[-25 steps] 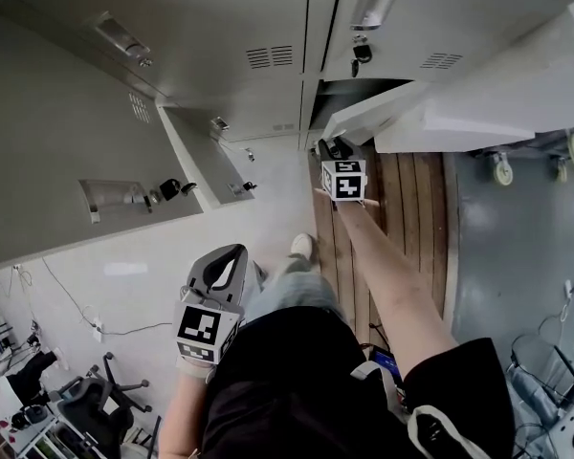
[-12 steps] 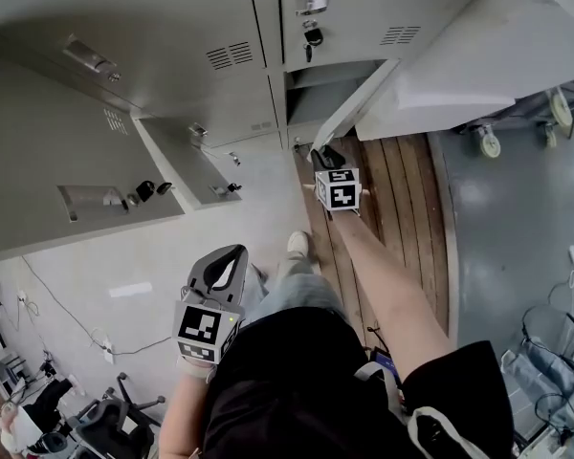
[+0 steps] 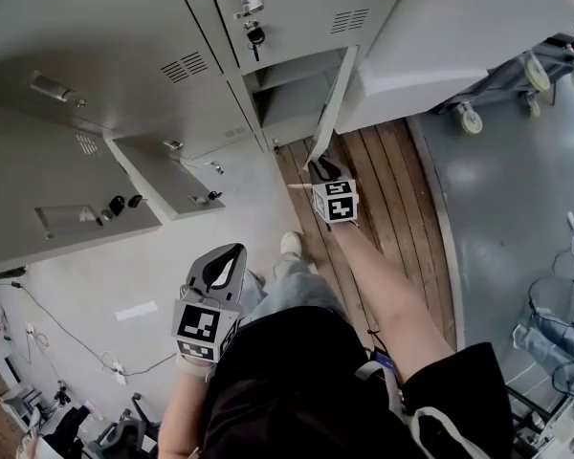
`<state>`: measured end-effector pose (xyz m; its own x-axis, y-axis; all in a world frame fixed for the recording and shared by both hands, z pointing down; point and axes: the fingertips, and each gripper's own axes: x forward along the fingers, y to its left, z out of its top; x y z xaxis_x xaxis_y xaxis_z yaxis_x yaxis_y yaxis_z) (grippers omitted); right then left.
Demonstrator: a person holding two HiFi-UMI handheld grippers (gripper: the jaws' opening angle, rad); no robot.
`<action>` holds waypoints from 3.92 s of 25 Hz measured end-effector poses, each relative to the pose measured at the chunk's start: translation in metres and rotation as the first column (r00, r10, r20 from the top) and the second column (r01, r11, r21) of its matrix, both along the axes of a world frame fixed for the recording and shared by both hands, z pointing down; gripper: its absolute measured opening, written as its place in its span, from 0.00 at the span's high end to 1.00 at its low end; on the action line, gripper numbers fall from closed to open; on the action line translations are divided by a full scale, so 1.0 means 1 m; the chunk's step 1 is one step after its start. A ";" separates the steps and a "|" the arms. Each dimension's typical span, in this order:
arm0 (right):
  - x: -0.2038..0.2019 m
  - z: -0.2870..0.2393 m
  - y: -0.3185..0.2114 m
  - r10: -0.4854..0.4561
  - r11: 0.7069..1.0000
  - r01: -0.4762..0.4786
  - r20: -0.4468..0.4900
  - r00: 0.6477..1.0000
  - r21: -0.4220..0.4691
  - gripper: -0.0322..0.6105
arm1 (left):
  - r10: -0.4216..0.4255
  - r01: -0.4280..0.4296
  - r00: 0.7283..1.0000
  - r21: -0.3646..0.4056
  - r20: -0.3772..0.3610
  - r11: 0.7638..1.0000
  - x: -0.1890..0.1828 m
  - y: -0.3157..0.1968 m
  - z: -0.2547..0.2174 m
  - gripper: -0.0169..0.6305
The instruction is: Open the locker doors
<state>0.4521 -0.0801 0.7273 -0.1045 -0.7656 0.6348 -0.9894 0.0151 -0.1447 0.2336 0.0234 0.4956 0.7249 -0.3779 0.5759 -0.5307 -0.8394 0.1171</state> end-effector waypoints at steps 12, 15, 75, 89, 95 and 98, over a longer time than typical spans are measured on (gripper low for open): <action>0.059 0.001 0.047 0.136 0.991 -0.136 -0.006 0.991 -0.009 0.82 | 0.085 -0.085 0.996 -0.002 -0.001 0.996 0.027 0.012 0.001 0.95; 0.073 0.000 0.055 0.159 0.987 -0.159 -0.029 0.987 -0.014 0.82 | 0.095 -0.095 0.995 -0.004 0.003 0.995 0.031 0.011 0.002 0.95; 0.069 -0.194 0.099 0.375 0.913 -0.366 -0.018 0.927 0.181 0.88 | 0.186 -0.173 0.969 0.091 -0.163 0.981 0.025 -0.037 -0.048 0.95; -0.071 -0.364 0.110 0.178 0.893 -0.127 -0.080 0.981 0.432 0.88 | 0.305 -0.244 0.902 0.223 -0.306 0.944 0.018 -0.046 -0.129 0.95; -0.114 -0.403 0.115 0.123 0.877 -0.062 -0.099 0.987 0.476 0.88 | 0.337 -0.252 0.880 0.273 -0.334 0.928 0.010 -0.046 -0.159 0.95; -0.131 -0.416 0.116 0.101 0.868 -0.036 -0.105 0.989 0.495 0.88 | 0.354 -0.259 0.866 0.288 -0.354 0.922 0.005 -0.044 -0.169 0.95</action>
